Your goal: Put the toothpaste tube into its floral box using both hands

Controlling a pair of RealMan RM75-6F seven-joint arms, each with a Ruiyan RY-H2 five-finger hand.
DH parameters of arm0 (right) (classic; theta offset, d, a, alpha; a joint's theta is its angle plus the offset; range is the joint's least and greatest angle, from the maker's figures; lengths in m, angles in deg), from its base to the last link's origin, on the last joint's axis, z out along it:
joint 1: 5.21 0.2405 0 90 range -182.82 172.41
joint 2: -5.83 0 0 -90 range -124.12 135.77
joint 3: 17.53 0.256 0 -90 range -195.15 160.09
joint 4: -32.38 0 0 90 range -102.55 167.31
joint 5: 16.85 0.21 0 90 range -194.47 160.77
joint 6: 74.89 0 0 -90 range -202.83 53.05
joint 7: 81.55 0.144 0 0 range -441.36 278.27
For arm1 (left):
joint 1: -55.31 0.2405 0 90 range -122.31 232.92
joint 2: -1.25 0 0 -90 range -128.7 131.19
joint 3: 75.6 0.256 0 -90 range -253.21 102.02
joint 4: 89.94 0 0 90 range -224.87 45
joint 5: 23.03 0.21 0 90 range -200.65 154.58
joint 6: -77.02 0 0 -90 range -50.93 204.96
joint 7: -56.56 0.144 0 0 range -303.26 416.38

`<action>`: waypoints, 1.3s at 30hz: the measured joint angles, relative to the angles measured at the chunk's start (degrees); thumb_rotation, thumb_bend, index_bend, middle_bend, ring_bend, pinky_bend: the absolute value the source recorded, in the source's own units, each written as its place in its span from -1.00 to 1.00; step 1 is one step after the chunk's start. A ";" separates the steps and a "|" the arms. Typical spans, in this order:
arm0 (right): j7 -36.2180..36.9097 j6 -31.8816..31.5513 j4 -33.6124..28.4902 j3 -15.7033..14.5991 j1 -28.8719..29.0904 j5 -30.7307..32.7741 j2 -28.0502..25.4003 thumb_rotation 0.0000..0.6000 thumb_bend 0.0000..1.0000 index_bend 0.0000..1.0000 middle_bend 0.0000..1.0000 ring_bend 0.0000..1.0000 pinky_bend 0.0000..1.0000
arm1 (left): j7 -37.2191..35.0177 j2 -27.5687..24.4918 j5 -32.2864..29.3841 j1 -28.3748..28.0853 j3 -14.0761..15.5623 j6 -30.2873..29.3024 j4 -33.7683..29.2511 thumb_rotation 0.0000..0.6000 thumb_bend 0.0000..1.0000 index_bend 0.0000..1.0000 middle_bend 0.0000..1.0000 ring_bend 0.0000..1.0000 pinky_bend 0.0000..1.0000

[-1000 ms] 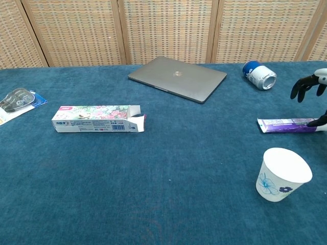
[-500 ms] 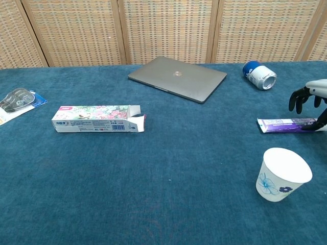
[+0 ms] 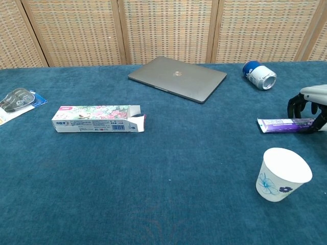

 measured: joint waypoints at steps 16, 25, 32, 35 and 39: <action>7.61 -10.70 -8.26 -2.46 -2.19 -7.73 -8.09 1.00 0.01 0.15 0.21 -0.11 -0.03 | 1.43 1.32 -1.00 -6.92 -2.46 7.79 3.53 1.00 -0.63 -1.00 -1.00 -1.00 -1.00; 4.11 -17.22 -20.43 -3.09 -4.50 -10.41 -17.68 1.00 0.01 0.15 0.21 -0.11 -0.03 | -1.40 7.07 -0.83 -20.43 -5.11 24.78 16.09 1.00 -0.63 -1.00 -1.00 -1.00 -1.00; -1.22 -18.96 -26.87 -3.30 -5.73 -10.54 -21.88 1.00 0.02 0.15 0.21 -0.11 -0.03 | -2.92 18.04 -1.59 -29.83 -5.65 35.12 30.41 1.00 -0.63 -1.00 -1.00 -1.00 -1.00; -2.62 -19.39 -28.49 -3.30 -6.01 -10.48 -22.77 1.00 0.02 0.15 0.21 -0.11 -0.03 | -3.85 21.89 -2.04 -33.07 -5.69 38.65 34.64 1.00 -0.63 -1.00 -1.00 -1.00 -1.00; -4.29 -19.65 -30.02 -3.37 -6.22 -10.54 -24.04 1.00 0.04 0.15 0.21 -0.11 -0.03 | -4.21 25.72 -2.66 -36.31 -5.62 42.00 37.94 1.00 -0.62 -1.00 -1.00 -1.00 -0.90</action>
